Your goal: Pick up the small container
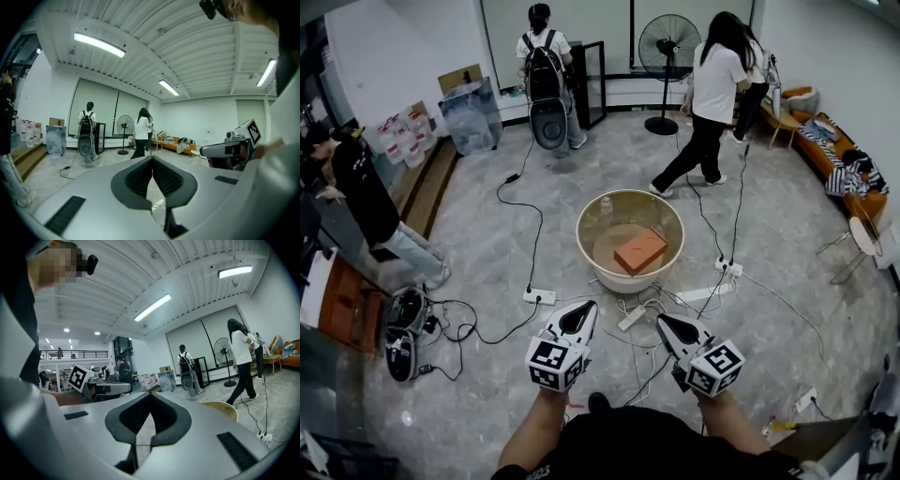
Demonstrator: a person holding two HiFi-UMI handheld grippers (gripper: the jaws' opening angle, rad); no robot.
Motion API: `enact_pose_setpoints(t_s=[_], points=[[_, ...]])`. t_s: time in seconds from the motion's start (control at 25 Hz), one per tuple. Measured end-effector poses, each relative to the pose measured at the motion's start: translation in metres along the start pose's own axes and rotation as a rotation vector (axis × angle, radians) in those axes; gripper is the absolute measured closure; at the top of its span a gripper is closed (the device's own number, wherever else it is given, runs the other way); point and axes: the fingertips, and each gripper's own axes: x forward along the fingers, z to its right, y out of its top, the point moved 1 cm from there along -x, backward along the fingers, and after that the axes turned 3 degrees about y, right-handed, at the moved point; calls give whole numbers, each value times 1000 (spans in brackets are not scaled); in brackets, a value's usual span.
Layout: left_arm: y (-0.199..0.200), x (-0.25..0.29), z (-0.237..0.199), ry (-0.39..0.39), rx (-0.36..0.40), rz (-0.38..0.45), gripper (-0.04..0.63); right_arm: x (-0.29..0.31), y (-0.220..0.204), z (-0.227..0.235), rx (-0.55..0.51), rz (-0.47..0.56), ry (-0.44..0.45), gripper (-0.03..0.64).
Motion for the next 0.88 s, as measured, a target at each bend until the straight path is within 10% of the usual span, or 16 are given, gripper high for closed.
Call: enact_pose_setpoints(t_s=[0.36,0.88], points=[[15,-11,-18,-167,-28,130,577,39,4,-15,-4,-27,-30,603],[0,-50,-62,-93,-27,110,577,65,-1,-45,-14,-42,-37,603]])
